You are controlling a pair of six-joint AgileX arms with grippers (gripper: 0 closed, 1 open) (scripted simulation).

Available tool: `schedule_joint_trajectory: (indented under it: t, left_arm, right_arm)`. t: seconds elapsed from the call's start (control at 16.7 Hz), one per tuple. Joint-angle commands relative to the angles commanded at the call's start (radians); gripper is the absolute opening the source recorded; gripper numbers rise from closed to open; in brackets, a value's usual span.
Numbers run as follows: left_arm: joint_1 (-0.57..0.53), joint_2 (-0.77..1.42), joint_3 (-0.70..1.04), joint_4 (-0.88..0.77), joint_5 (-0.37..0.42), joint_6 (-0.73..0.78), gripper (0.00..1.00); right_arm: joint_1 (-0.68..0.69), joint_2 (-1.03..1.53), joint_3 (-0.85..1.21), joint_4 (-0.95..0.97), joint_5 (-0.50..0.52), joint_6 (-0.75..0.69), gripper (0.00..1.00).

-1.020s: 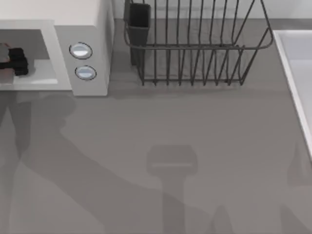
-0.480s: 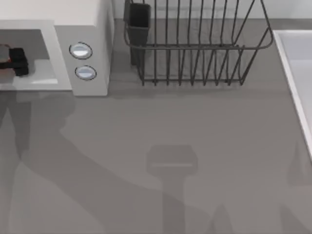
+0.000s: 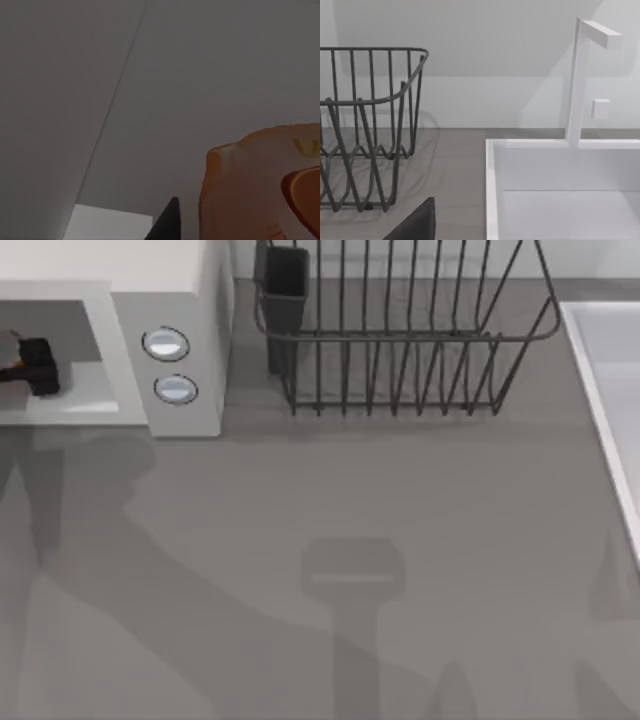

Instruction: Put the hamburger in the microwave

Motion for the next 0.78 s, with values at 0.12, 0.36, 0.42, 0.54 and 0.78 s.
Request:
schedule_joint_trajectory:
  t: [0.12,0.36,0.42,0.54,0.78]
  left_arm:
    - [0.001,-0.023,0.008,0.024,-0.004,0.0,1.0]
    - [0.007,-0.089,-0.029,0.112,-0.02,-0.002,1.0]
    - [0.01,-0.107,-0.049,0.139,-0.024,-0.002,1.0]
    - [0.018,-0.143,-0.097,0.197,-0.029,0.0,1.0]
    - [0.046,-0.223,-0.237,0.307,-0.024,0.009,1.0]
  right_arm:
    - [0.0,0.0,0.0,0.0,0.0,0.0,1.0]
    - [0.0,0.0,0.0,0.0,0.0,0.0,1.0]
    - [0.0,0.0,0.0,0.0,0.0,0.0,1.0]
    - [0.0,0.0,0.0,0.0,0.0,0.0,1.0]
    - [0.0,0.0,0.0,0.0,0.0,0.0,1.0]
